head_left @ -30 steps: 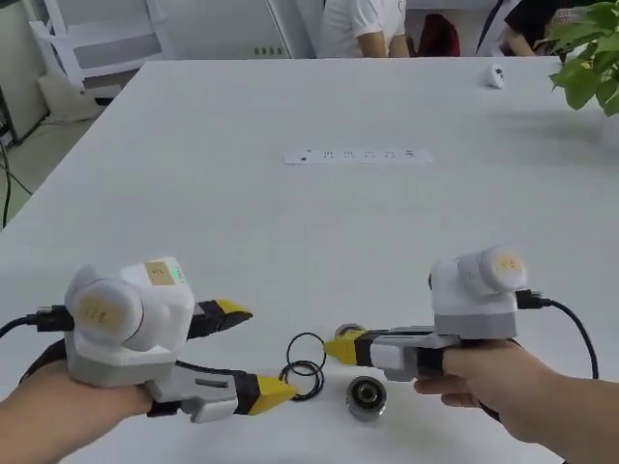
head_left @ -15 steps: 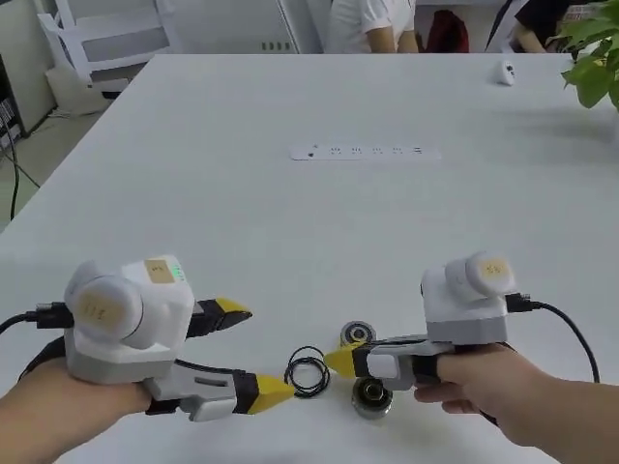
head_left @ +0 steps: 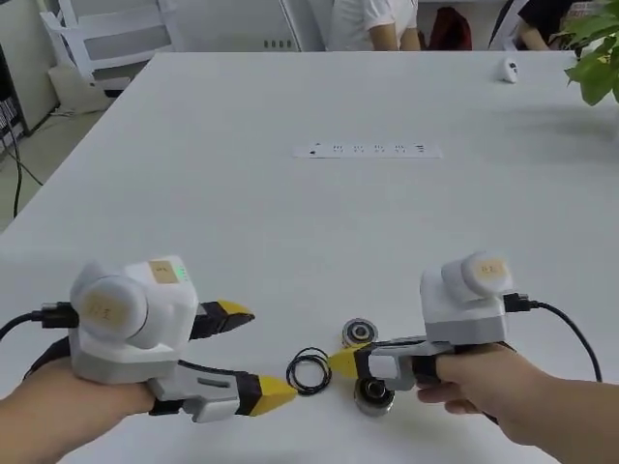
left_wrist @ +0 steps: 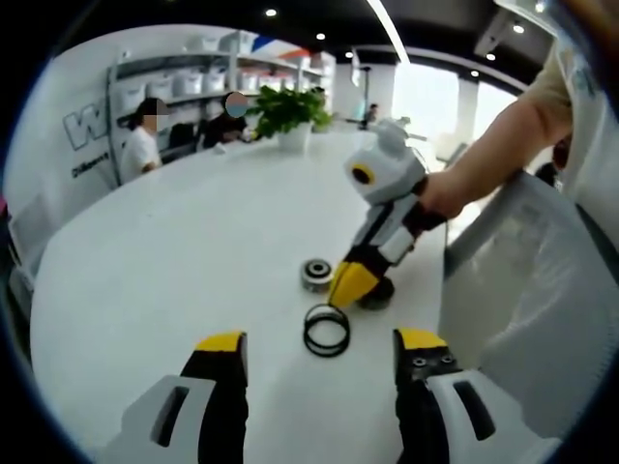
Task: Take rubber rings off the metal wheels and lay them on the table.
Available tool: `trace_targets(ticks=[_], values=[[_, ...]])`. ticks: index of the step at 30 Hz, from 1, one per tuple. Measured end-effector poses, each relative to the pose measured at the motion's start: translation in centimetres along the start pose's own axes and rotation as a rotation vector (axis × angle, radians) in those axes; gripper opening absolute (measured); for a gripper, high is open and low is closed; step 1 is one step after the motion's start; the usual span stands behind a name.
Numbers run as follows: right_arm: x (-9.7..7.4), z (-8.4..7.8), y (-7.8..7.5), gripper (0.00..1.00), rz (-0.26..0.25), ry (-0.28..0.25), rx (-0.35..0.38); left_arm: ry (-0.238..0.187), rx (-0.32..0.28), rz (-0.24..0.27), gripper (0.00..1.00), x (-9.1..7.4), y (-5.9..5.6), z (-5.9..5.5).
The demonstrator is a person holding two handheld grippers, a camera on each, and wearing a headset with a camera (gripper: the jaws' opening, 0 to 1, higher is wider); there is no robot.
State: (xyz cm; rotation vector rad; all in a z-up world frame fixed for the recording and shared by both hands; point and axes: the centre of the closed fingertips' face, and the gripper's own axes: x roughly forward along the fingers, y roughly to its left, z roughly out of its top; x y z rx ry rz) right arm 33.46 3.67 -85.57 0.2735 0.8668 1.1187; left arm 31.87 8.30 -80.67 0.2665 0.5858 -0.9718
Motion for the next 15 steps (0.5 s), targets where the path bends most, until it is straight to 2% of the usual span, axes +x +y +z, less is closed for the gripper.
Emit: trace_targets(ticks=[8,15], values=[[0.15,-0.18,0.09,0.00,-0.007,0.008,-0.017,0.009,-0.002,0.000,0.61,-0.07,-0.01,-0.23],[0.26,-0.29,0.54,0.07,0.002,0.015,-0.037,0.013,-0.005,-0.002,0.61,-0.14,0.00,-0.34]])
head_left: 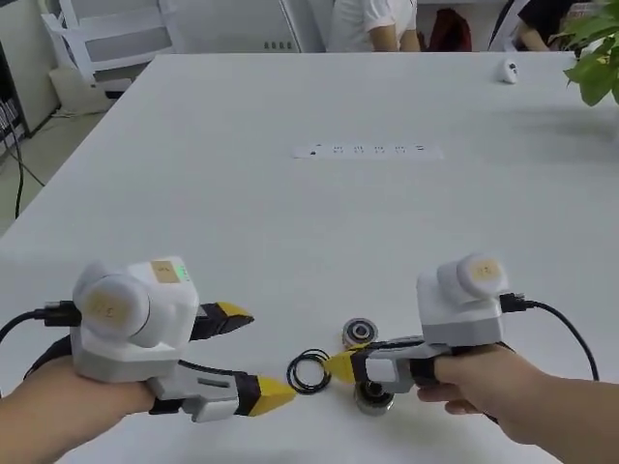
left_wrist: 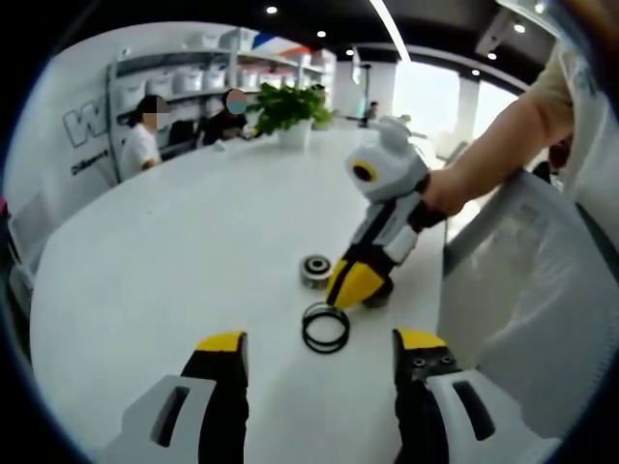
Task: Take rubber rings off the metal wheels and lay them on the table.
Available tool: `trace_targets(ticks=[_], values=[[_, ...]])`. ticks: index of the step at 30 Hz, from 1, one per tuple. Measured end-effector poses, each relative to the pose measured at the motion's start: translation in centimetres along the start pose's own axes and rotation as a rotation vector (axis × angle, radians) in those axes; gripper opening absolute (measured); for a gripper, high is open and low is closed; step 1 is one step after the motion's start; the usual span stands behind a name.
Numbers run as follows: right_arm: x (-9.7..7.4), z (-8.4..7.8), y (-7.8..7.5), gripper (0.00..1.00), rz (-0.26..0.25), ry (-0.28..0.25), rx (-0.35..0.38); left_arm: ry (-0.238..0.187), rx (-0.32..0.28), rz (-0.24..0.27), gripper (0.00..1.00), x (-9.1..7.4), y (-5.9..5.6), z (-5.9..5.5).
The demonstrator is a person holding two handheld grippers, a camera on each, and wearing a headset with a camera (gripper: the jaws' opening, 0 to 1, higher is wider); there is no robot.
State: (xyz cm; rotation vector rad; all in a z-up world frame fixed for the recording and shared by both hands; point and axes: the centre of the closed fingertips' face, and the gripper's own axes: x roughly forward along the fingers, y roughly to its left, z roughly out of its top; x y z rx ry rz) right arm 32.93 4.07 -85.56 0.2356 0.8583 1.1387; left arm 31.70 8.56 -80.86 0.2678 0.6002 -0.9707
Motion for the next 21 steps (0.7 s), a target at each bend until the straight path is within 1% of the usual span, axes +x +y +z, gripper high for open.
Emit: trace_targets(ticks=[5,7,12,17,21], values=[[0.0,0.0,0.2,0.14,0.001,0.004,-0.022,0.003,0.001,-0.004,0.61,0.0,-0.1,0.0],[0.0,-0.1,0.3,0.19,0.003,0.008,-0.035,0.005,0.001,-0.005,0.61,0.0,-0.1,0.0],[-0.1,0.1,0.6,0.26,0.009,0.001,-0.056,0.009,0.001,-0.009,0.61,0.1,-0.1,0.0],[-0.5,0.8,1.0,0.31,0.016,-0.020,-0.071,0.006,0.000,-0.010,0.61,0.0,-0.2,0.1],[-1.0,1.6,1.4,0.35,0.020,-0.047,-0.082,0.005,0.000,-0.010,0.61,-0.1,-0.2,0.3]])
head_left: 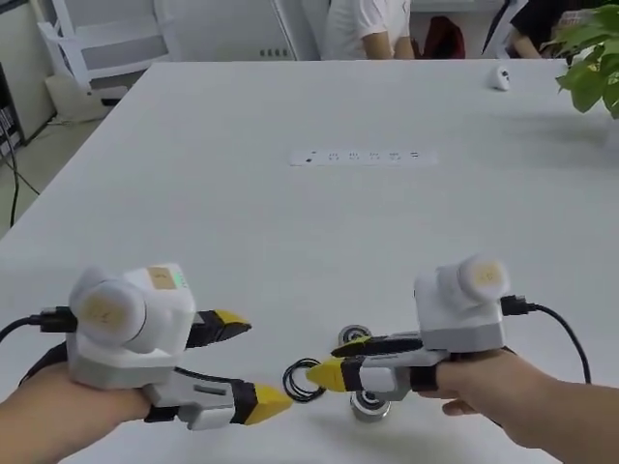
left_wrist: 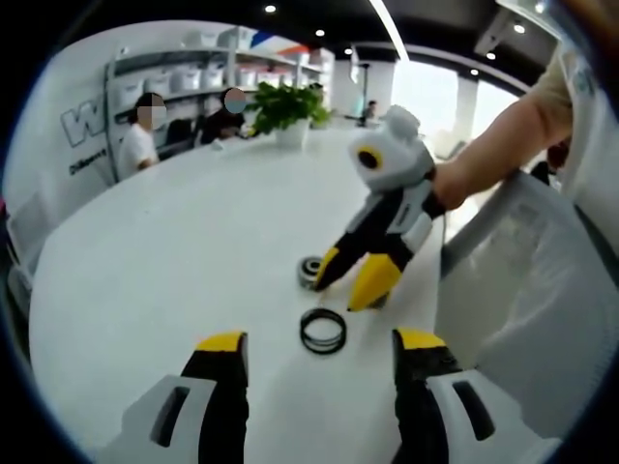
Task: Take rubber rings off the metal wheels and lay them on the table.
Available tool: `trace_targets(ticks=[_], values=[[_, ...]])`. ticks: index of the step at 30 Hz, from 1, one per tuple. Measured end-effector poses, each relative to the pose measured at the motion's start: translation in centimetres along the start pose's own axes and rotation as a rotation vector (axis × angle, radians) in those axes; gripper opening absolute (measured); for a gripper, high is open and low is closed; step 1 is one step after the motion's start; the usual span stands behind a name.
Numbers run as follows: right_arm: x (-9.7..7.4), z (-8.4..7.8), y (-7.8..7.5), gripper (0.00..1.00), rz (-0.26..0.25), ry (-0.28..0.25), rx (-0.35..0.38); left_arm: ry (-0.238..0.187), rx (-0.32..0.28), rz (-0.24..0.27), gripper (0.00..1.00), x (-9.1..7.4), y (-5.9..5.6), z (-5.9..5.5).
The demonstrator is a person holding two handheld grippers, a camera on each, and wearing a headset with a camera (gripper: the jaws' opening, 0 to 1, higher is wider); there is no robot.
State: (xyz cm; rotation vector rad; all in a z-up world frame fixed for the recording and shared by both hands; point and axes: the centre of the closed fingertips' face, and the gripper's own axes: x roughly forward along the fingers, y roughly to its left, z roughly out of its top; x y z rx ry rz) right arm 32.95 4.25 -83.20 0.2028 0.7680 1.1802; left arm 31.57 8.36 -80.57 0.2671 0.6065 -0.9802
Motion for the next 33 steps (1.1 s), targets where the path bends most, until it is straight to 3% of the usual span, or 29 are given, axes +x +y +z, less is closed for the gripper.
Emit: trace_targets(ticks=[17,33], values=[[-3.1,2.8,1.0,0.54,-0.031,-0.083,-0.190,-0.024,0.000,0.013,0.62,-0.8,0.0,1.1],[-7.4,2.5,0.4,0.72,-0.106,-0.118,-0.312,-0.065,0.020,0.053,0.66,-2.2,0.2,2.8]])
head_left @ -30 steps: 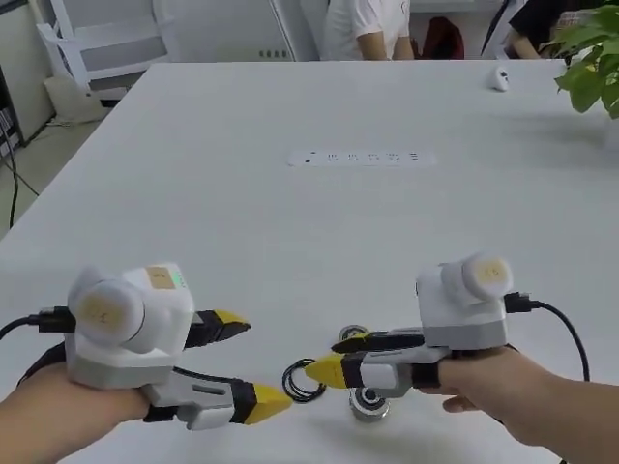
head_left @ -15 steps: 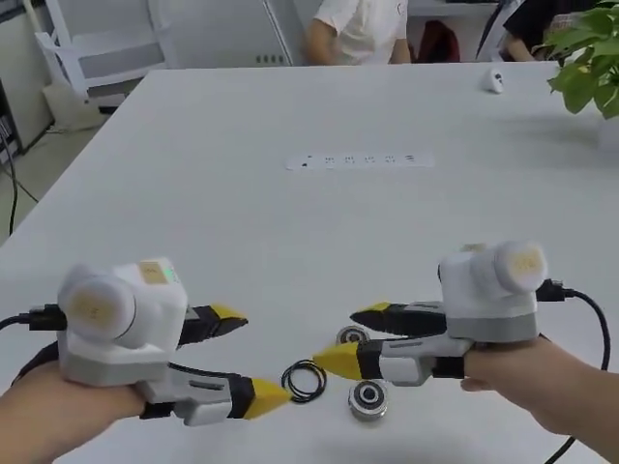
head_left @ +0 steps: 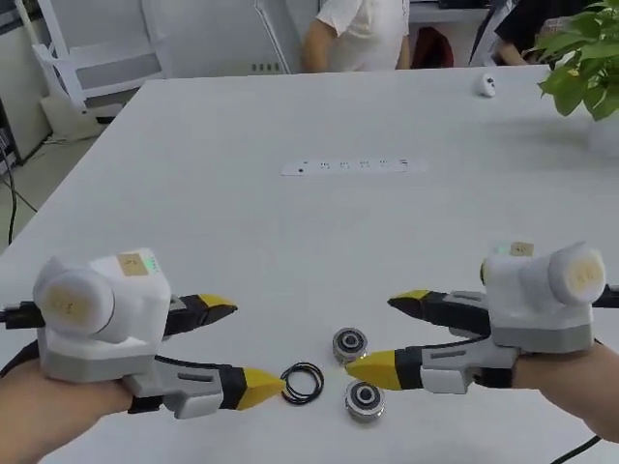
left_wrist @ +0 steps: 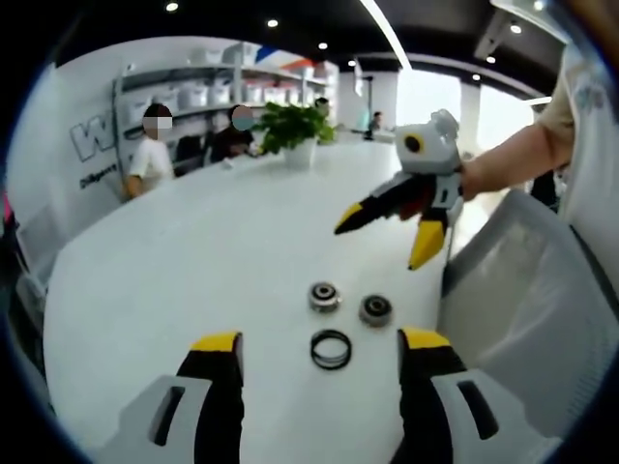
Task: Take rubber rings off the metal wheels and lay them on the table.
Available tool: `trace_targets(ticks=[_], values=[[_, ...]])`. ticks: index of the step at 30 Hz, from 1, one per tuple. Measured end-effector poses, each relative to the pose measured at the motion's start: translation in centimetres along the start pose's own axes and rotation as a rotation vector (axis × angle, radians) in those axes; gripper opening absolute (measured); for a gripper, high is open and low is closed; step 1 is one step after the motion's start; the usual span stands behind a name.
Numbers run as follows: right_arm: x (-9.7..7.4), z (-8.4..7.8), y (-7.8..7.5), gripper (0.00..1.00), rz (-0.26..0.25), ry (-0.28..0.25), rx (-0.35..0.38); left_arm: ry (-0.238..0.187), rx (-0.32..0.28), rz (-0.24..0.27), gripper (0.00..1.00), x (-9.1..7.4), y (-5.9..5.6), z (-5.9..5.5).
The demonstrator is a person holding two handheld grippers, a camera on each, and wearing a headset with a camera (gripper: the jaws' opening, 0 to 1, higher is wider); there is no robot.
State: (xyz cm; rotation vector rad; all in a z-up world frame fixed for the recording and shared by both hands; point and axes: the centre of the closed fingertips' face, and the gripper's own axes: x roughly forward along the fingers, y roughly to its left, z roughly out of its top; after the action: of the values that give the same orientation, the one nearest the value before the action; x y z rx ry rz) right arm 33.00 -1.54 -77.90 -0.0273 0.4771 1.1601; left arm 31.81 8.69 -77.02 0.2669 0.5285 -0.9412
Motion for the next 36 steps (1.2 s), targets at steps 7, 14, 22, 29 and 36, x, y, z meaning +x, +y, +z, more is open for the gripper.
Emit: trace_targets(ticks=[7,14,22,29,36], values=[[-1.8,-0.3,-0.2,0.77,-0.030,-0.006,-0.034,-0.019,0.003,0.010,0.68,-0.6,-0.3,0.5],[-3.3,-1.4,-0.3,0.80,-0.062,0.018,-0.075,-0.026,0.002,0.021,0.71,-1.0,-0.5,0.5],[-4.3,-2.5,-0.2,0.82,-0.088,0.030,-0.075,-0.037,0.001,0.015,0.74,-1.5,-1.1,0.1],[-4.6,-3.4,0.2,0.82,-0.092,0.055,-0.088,-0.043,-0.003,0.017,0.76,-2.2,-1.1,-0.1],[-4.8,-3.7,0.3,0.83,-0.102,0.062,-0.089,-0.050,-0.011,0.027,0.76,-2.9,-1.0,-0.4]])
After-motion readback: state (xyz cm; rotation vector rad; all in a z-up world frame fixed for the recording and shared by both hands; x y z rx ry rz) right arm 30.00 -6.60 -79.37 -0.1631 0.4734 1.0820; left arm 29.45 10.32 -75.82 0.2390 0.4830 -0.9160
